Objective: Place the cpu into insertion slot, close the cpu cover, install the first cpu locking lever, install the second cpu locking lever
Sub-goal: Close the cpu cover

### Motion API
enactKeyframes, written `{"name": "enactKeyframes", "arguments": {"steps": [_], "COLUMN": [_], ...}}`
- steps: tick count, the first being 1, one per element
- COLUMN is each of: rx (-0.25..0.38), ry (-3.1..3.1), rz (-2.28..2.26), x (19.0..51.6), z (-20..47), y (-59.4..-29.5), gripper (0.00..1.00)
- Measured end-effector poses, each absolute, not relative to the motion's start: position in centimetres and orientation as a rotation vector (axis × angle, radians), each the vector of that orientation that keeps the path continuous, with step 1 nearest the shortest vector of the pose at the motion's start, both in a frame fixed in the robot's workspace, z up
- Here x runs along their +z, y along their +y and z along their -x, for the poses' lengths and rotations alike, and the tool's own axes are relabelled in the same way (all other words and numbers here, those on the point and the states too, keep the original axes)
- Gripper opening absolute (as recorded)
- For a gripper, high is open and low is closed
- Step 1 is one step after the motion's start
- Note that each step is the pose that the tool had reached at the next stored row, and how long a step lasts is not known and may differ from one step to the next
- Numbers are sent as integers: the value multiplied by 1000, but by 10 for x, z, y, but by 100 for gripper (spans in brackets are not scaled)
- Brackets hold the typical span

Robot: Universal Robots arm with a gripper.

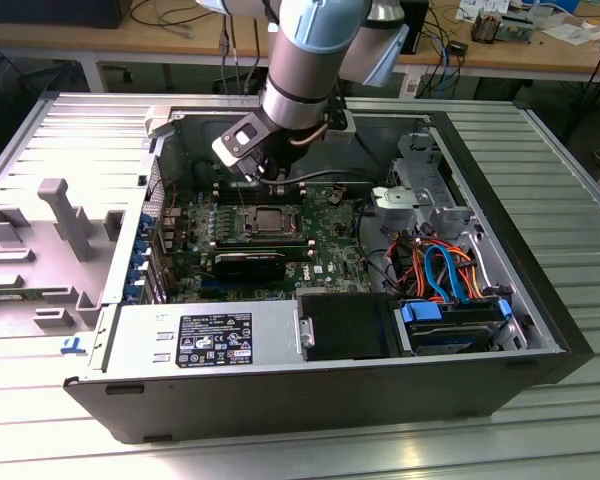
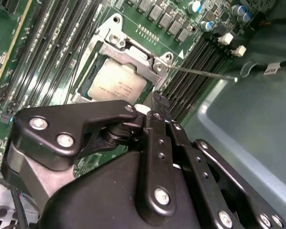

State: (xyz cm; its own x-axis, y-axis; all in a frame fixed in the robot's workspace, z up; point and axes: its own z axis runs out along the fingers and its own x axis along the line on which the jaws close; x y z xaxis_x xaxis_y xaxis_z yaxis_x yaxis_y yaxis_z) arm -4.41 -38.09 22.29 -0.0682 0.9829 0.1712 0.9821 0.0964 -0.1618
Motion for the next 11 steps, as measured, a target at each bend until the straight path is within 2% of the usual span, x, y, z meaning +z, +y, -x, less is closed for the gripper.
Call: {"name": "enactKeyframes", "arguments": {"steps": [6,9,11], "rx": [26,78,81], "ry": [-2145,-2164,-2166], "rz": [1976,2002,2004], "x": [220,219,216], "z": [47,48,49], "y": [-384,-385,-387], "gripper": [11,11,11]}}
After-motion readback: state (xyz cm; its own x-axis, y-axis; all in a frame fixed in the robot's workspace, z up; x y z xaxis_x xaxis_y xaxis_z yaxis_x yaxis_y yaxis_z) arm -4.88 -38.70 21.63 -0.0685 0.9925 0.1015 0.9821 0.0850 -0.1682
